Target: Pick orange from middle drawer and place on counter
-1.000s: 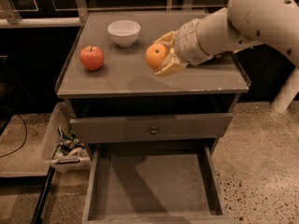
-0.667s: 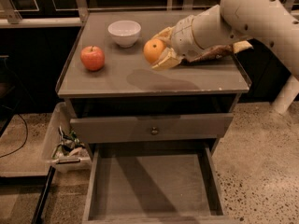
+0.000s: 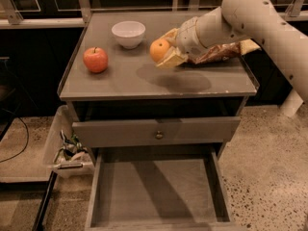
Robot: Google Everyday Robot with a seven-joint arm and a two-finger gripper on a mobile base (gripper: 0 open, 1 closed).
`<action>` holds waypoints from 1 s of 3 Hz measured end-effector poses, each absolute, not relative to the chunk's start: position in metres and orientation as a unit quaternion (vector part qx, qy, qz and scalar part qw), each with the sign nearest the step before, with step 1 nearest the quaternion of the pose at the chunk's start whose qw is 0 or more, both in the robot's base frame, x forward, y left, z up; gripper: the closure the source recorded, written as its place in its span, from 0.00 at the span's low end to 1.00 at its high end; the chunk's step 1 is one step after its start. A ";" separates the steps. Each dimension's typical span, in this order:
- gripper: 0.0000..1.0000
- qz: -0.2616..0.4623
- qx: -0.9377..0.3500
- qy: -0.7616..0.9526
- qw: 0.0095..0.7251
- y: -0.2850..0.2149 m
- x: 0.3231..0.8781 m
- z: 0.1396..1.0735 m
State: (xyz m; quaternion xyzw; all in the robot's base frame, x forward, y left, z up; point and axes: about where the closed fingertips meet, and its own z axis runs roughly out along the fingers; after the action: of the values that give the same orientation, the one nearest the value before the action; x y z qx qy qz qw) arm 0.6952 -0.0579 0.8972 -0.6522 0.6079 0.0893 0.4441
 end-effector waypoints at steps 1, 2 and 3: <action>1.00 0.103 -0.645 0.627 0.425 -0.061 0.708 0.877; 1.00 0.112 -0.646 0.640 0.400 -0.057 0.715 0.857; 0.82 0.113 -0.646 0.641 0.399 -0.057 0.715 0.857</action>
Offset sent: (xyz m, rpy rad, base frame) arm 0.0285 -0.0002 -0.0593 -0.0636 0.1719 -0.0340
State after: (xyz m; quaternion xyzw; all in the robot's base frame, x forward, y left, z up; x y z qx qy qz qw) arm 0.7151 -0.0570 0.8566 -0.6464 0.6407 0.1126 0.3987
